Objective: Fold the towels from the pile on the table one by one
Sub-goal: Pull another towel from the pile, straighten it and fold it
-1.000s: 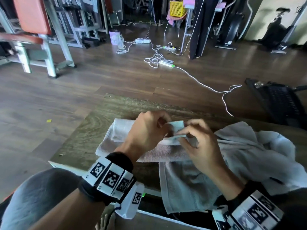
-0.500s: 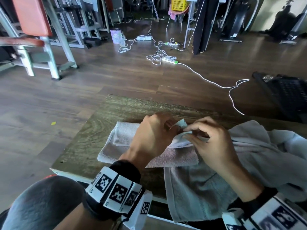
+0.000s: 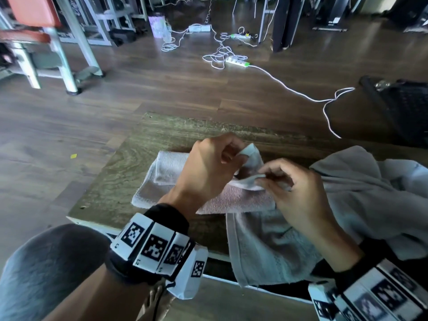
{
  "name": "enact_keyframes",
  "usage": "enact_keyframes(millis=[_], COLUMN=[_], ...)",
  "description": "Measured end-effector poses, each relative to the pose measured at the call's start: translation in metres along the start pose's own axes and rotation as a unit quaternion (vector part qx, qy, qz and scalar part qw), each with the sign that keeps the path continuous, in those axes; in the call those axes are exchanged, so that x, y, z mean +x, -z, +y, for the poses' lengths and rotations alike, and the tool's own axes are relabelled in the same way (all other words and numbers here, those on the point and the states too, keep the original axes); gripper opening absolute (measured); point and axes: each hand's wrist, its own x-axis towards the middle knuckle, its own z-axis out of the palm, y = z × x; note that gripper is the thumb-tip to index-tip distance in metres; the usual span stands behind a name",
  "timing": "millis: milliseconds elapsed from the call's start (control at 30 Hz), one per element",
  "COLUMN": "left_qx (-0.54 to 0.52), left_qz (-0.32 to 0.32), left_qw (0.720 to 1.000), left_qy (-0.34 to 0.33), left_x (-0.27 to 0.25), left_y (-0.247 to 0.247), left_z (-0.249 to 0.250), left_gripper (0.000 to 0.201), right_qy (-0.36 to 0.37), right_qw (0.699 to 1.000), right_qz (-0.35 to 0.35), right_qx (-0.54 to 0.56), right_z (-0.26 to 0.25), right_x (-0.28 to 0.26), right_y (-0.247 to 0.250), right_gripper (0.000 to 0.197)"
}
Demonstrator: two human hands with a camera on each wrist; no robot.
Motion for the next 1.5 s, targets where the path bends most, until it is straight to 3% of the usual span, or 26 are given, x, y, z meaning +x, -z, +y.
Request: enact_keyframes(millis=[167,467,867,1267,1500], left_qx=[-0.015,-0.024,-0.036,-0.001,0.002], left_qz=[-0.019,-0.041,-0.037,-0.087,-0.087], left_qw=[1.0,0.999,0.999,0.995,0.995], left_qy=[-0.014,-0.017,-0.018,-0.039,-0.053], left_x=[-0.004,-0.002,-0.001,-0.004,-0.007], left_y=[0.002,-0.004,-0.01,-0.011,-0.01], left_z=[0.0,0.001,0.003,0.003,0.002], left_gripper=[0.002,0.01,0.012,0.015,0.016], right_qy=[0.041,-0.019,0.012,-0.043,-0.027], right_qw=[0.999,0.997,0.996,0.995,0.998], right_qz=[0.021,0.046,0.081,0.073,0.047], right_qx=[-0.001,0.061,0.035,0.046,0.023], right_z=[-0.008,0.0,-0.005,-0.006,-0.007], right_x=[0.004,0.003,0.004,-0.002,0.0], right_y=[0.0,-0.001,0.002,0.004,0.004], right_gripper=[0.013,0.022,0.012,0.017,0.022])
